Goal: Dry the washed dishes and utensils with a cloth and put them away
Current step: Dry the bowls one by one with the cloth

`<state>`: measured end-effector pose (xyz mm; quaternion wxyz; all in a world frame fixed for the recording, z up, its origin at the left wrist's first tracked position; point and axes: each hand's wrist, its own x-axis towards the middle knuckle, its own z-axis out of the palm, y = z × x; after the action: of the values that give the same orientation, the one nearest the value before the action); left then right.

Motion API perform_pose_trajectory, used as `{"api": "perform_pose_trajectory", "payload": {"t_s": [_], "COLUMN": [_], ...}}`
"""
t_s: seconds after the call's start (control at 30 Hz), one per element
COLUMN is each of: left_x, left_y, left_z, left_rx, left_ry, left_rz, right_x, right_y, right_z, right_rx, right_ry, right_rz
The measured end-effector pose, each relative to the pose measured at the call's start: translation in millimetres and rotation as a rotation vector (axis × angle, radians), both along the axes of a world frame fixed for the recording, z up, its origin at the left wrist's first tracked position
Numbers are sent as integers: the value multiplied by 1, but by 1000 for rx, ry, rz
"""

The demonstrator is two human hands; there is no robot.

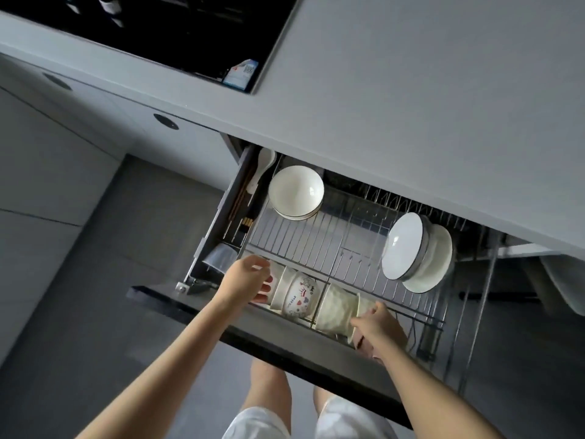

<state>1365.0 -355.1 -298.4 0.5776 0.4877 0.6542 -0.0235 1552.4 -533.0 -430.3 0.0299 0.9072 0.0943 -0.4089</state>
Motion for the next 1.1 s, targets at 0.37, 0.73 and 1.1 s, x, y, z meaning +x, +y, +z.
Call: {"api": "perform_pose_trajectory", "payload": {"t_s": [0.37,0.73,1.1], "left_x": [-25,-82,-314], "left_y": [-40,-24,60], "left_z": [0,56,118], "left_rx": [2,107,314], "left_ry": [39,-103,-174], "left_rz": [170,377,730], "right_x": [-1,-64,-299], "right_y": [11,138,288], "right_z": [2,165,271], "right_rx": [79,722,1033], "right_ry": [112,355,689], "right_rz": [176,372,604]}}
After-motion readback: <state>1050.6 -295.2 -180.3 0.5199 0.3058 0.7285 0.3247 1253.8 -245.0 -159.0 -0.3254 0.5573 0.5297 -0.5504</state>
